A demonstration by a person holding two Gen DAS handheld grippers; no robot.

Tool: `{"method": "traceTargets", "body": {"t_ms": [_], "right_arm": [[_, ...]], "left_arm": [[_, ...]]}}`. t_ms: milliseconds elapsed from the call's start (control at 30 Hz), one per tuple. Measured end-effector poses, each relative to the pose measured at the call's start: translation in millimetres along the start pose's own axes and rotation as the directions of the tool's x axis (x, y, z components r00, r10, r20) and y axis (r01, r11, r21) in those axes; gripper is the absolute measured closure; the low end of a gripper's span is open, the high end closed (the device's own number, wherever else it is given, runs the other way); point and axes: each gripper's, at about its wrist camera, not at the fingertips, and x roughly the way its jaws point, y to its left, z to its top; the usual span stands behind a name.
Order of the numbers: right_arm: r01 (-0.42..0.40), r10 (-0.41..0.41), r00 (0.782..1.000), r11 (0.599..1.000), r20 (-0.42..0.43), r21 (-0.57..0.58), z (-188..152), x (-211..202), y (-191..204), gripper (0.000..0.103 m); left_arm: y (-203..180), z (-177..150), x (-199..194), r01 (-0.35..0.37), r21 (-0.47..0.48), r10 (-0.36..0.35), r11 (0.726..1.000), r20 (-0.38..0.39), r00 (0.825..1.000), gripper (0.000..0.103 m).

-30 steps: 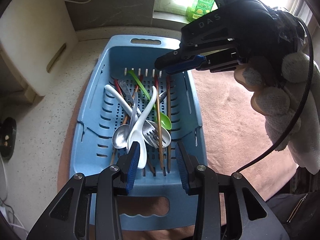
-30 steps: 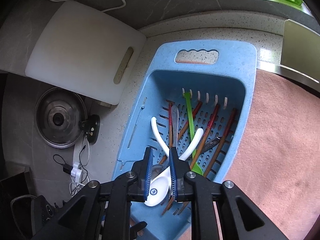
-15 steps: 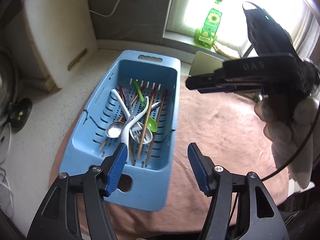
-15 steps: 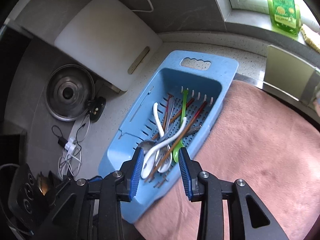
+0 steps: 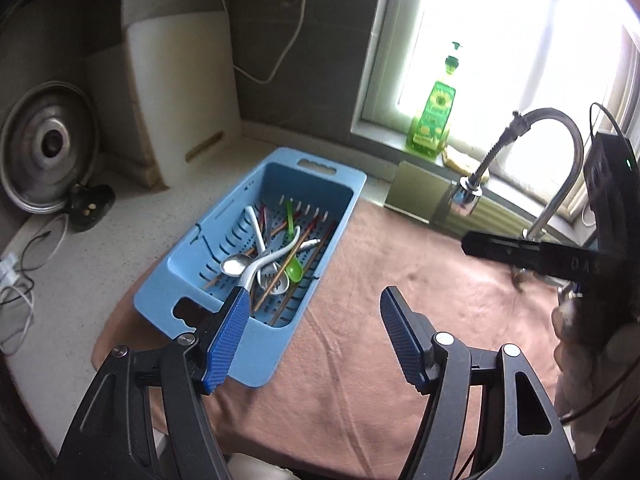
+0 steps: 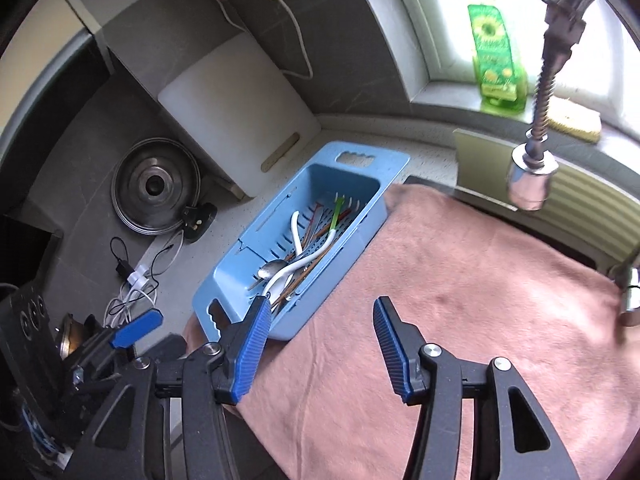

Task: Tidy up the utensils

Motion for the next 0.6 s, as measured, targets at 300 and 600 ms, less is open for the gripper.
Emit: {"method": "traceTargets", "body": {"t_ms": [300, 600], "right_arm": [[0.034, -0.03, 0.997, 0.998, 0.069, -0.055, -14.6, -42.2, -1.4, 0.052], [0.061, -0.051, 0.992, 0.994, 0.113, -0.087, -23.5, -59.9, 0.8, 0.051]], "left_arm": [[-18.4, -1.6, -27.1, -0.053, -0.027, 0.055, 0.998, 0.06, 0.997, 0.035], [-26.0, -6.0, -41.2, -0.065, -0.061, 0.07, 0.996, 0.074, 0.995, 0.035]]}}
